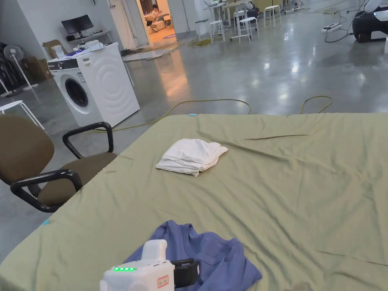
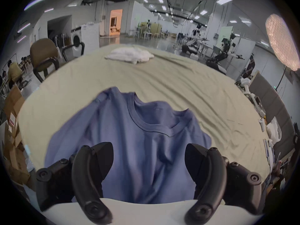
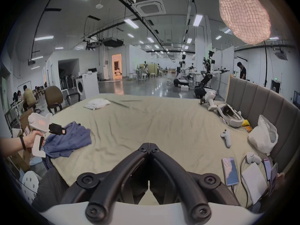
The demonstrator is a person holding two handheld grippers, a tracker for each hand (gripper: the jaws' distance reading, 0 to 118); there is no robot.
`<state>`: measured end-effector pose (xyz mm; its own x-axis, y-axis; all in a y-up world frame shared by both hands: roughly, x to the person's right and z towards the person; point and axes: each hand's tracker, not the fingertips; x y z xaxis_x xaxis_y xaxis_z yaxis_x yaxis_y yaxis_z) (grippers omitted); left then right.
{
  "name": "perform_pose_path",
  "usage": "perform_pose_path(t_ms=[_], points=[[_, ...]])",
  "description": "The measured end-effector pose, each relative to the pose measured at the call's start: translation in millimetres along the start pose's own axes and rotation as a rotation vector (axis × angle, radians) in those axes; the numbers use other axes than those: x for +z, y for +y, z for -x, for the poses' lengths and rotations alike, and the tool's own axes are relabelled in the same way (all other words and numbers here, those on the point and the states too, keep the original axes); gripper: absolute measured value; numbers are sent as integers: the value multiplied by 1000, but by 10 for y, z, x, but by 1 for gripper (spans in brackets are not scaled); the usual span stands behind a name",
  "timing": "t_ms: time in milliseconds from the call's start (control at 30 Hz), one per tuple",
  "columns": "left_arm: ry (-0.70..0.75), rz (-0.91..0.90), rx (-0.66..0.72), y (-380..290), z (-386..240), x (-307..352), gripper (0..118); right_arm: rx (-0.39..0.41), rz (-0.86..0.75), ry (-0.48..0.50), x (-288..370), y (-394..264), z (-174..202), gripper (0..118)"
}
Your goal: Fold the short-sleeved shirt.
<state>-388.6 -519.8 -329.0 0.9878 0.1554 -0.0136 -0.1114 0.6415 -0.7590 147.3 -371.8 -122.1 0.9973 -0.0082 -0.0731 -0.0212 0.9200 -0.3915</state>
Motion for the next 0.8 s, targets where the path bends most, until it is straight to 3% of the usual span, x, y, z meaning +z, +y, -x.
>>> perform_pose_path(t_ms=[133,267,300,333,367,500,567,633,800], points=[[50,119,34,98,37,-446,92,-25,57,-37,-32,-85,-86,0],[63,157,12,64,57,-585,71,-18,114,-64,-60,-187,-125,0],[70,158,2,82,34,-569,53,-20,130,-65,-67,-220,-132,0],[88,164,-21,107,0,-562,17,-23,141,-68,-73,-254,-132,0],[79,156,-38,124,-27,-556,4,-28,152,-69,-78,-281,-132,0],[139,187,-69,140,-98,-622,4,-45,158,-55,-8,-284,-116,0],[88,202,3,229,-60,-494,4,-33,134,-57,80,-261,-114,0],[-22,91,107,432,-39,-136,4,-26,122,-54,162,-245,-160,0],[-94,-189,70,1233,-191,800,4,-26,130,-38,412,-241,-261,0]])
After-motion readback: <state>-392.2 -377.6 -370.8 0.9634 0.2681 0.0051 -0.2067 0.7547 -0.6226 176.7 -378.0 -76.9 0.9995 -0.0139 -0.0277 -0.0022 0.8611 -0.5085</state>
